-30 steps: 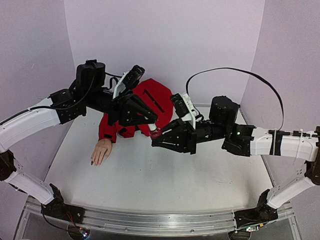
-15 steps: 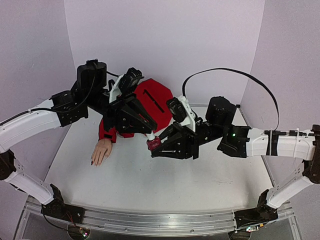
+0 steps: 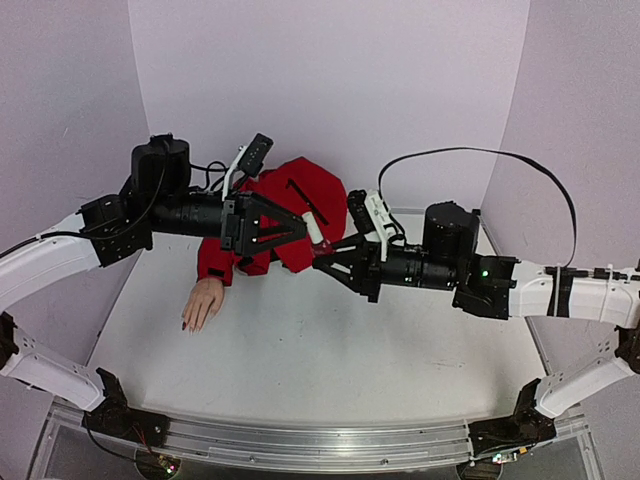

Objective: Paint the nails

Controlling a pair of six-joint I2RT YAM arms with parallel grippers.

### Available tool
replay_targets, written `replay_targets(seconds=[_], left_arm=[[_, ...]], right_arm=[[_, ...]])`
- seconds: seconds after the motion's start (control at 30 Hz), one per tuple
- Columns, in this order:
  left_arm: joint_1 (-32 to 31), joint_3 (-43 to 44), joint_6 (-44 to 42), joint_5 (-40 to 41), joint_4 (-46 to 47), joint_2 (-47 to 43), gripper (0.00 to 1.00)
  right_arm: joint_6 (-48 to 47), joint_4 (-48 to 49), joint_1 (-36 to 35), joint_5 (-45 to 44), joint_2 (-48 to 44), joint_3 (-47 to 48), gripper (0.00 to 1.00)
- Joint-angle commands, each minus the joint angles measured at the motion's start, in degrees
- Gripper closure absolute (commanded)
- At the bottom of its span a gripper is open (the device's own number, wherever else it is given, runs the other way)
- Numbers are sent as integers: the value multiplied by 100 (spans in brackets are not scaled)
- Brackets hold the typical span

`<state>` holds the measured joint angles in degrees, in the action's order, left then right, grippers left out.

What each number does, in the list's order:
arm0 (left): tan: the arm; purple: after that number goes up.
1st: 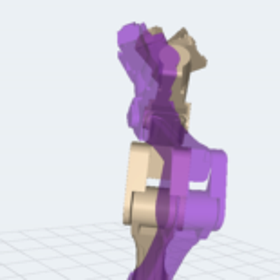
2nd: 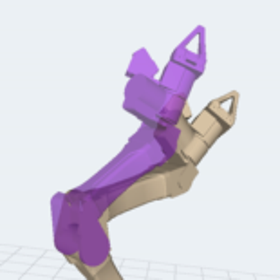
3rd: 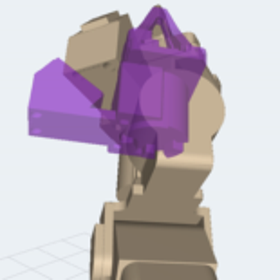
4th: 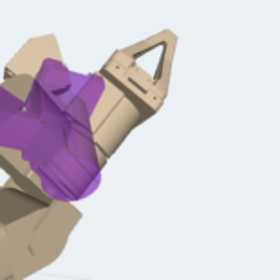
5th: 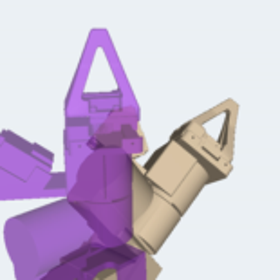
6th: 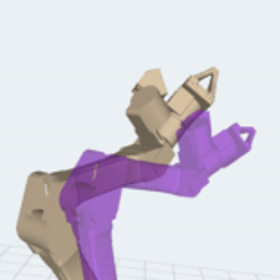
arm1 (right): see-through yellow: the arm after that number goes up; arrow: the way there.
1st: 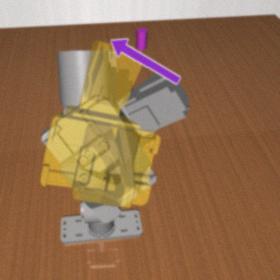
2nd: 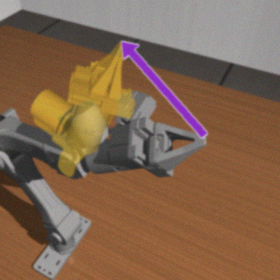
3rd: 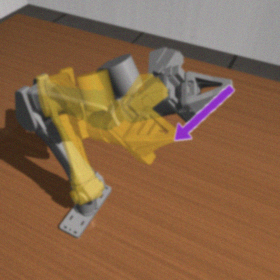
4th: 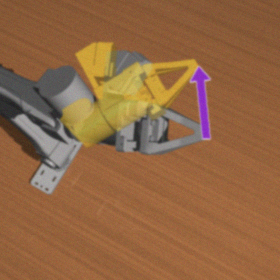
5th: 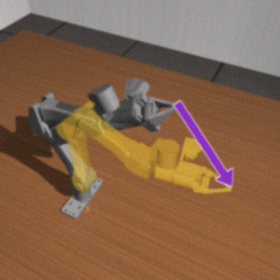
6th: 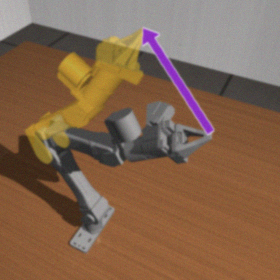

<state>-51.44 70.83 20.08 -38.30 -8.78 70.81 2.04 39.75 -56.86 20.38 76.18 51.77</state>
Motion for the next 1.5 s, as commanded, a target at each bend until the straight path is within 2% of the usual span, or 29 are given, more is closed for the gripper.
replay_targets(seconds=[0.0, 0.23, 0.73, 0.8, 0.9, 1.0, 1.03, 1.07, 1.13, 1.17, 1.23, 1.3, 1.47], left_arm=[[2, 150, 614, 775, -7, 138, 27], [2, 510, 615, 605, -58, 639, 40], [2, 775, 677, 809, -93, 915, 66], [-2, 812, 669, 716, -106, 978, 74], [-15, 819, 615, 697, -143, 1014, 93], [-22, 785, 483, 843, -232, 999, 100], [-30, 776, 405, 936, -295, 997, 100], [-45, 775, 319, 1109, -384, 1004, 100], [-59, 687, 168, 1617, -520, 1012, 100], [-66, 604, 105, 1865, -559, 1020, 100], [-76, 411, 20, 2259, -577, 1078, 100], [-117, 238, 35, 2532, -573, 1209, 100], [-524, -49, 95, 3311, -515, 1645, 100]], right_arm=[[-407, 268, 8, -980, -230, -4, 100], [-458, 153, 2, -1027, -209, 18, 100], [-686, -106, -144, -1025, -235, 9, 100], [-696, -115, -158, -1053, -235, 15, 100], [-680, -116, -167, -1192, -237, -6, 100], [-605, -132, -164, -1458, -266, -91, 100], [-541, -145, -167, -1660, -277, -126, 97], [-478, -180, -166, -1910, -286, -172, 82], [-407, -393, -159, -2593, -305, -271, 39], [-387, -500, -154, -2818, -353, -366, 25], [-343, -704, -159, -3190, -562, -598, 8], [-278, -913, -146, -3652, -880, -865, 2], [8, -1643, -61, -5101, -1978, -1391, 2]])
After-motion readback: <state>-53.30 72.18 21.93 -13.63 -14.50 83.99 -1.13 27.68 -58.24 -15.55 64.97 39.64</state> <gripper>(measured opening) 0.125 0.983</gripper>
